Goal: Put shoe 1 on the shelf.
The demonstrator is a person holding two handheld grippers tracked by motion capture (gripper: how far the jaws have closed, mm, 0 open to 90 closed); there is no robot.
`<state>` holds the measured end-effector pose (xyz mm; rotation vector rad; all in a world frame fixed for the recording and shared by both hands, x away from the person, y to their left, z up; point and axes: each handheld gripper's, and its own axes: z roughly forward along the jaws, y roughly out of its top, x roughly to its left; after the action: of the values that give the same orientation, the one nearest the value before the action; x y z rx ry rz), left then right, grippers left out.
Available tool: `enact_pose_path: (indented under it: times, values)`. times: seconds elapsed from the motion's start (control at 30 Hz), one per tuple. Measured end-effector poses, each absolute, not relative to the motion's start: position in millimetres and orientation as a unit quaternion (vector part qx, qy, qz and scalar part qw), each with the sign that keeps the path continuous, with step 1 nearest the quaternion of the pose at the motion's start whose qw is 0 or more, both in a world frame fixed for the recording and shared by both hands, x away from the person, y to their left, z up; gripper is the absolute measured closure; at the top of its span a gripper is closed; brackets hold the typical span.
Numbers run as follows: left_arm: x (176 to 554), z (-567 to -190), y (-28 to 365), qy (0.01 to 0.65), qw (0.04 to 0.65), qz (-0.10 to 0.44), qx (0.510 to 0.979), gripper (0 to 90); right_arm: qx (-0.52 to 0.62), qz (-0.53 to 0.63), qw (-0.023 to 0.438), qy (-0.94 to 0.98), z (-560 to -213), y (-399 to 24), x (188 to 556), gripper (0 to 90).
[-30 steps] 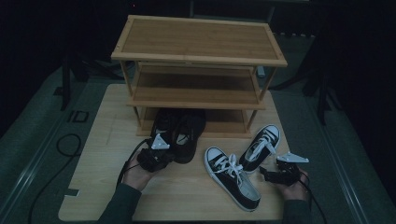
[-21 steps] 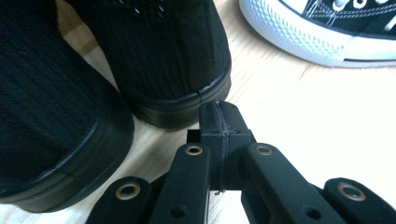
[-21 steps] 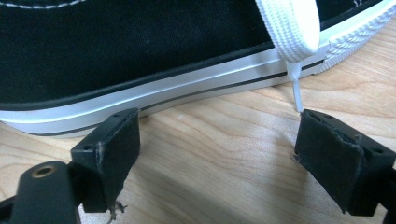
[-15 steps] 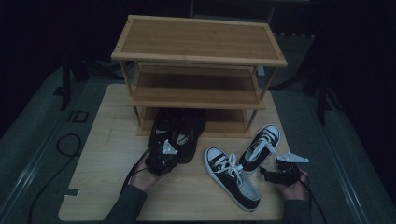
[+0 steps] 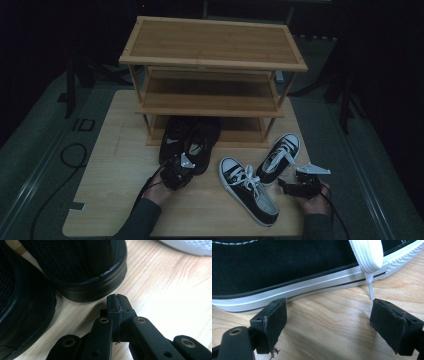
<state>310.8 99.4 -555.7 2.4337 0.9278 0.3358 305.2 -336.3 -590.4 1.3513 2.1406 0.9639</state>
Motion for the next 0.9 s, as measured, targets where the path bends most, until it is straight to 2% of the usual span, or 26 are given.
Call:
enact_pose_path:
  times: [0.9]
  values:
    - [325, -541, 92, 0.363, 0.254, 0.153, 0.883, 90.0, 0.487, 0.348, 0.215, 0.772, -590, -336, 305, 13.8]
